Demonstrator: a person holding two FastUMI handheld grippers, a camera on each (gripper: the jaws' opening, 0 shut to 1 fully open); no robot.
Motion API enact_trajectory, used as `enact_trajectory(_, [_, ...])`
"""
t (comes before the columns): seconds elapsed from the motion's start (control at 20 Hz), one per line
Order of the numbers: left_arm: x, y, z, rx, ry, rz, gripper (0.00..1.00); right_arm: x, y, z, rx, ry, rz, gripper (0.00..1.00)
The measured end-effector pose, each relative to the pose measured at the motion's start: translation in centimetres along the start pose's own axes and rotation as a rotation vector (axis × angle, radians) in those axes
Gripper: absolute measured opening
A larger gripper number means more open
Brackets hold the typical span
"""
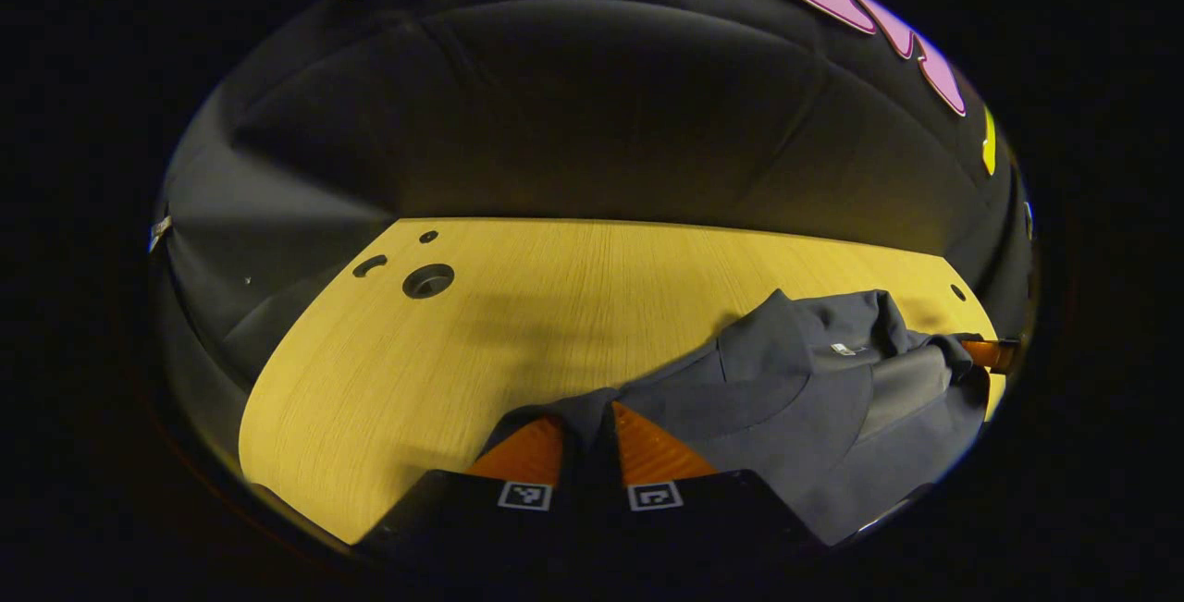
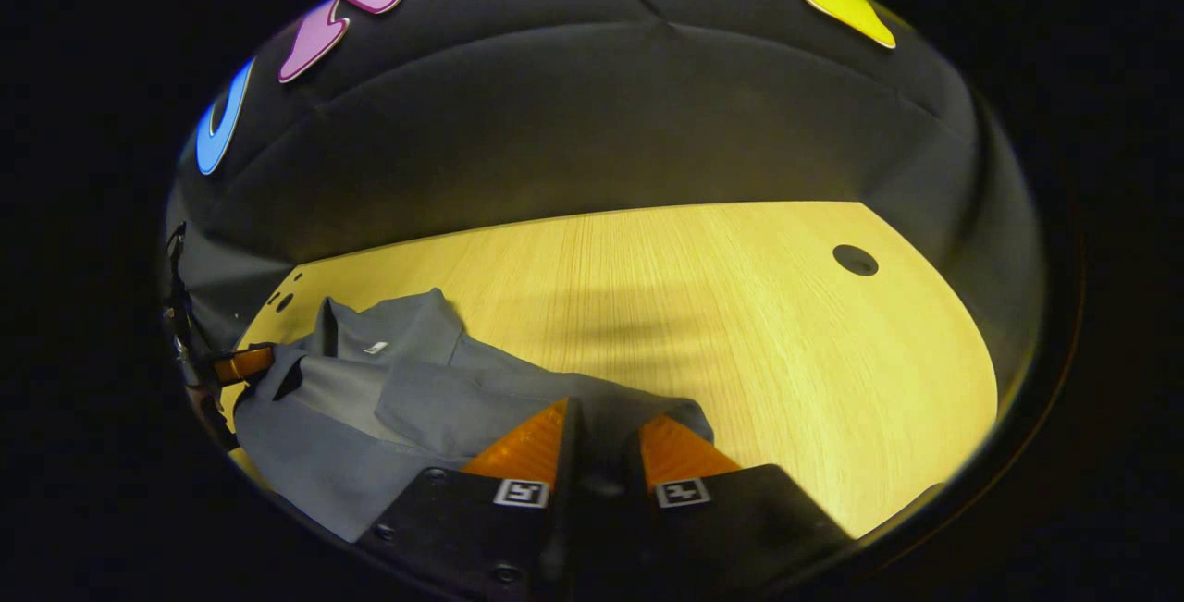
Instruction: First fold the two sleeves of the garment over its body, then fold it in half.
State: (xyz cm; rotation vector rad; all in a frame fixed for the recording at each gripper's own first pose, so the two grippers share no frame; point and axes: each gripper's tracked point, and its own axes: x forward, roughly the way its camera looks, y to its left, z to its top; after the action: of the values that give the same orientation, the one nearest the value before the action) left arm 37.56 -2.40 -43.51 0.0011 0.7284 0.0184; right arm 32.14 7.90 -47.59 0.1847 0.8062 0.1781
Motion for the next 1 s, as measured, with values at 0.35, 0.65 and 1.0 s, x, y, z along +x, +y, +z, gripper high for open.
enact_trajectory(0.35, [-2.5,-0.2,1.3,0.022,-0.030,-0.006,0.97,-2.6,-0.2,1.4,-0.031,-0.018,-0.019,0.77])
enact_trajectory(0.65, [-6.0,-1.2,2.4,0.039,-0.072,-0.032,0.96,-6.3,0.4,3.2,-0.059,-0.060,-0.005,0.92])
enact_trajectory(1.0, [-14.0,-2.1,4.4,0.060,-0.158,-0.061,0.96,-13.3,2.5,5.9,-0.082,-0.141,0.048,0.94])
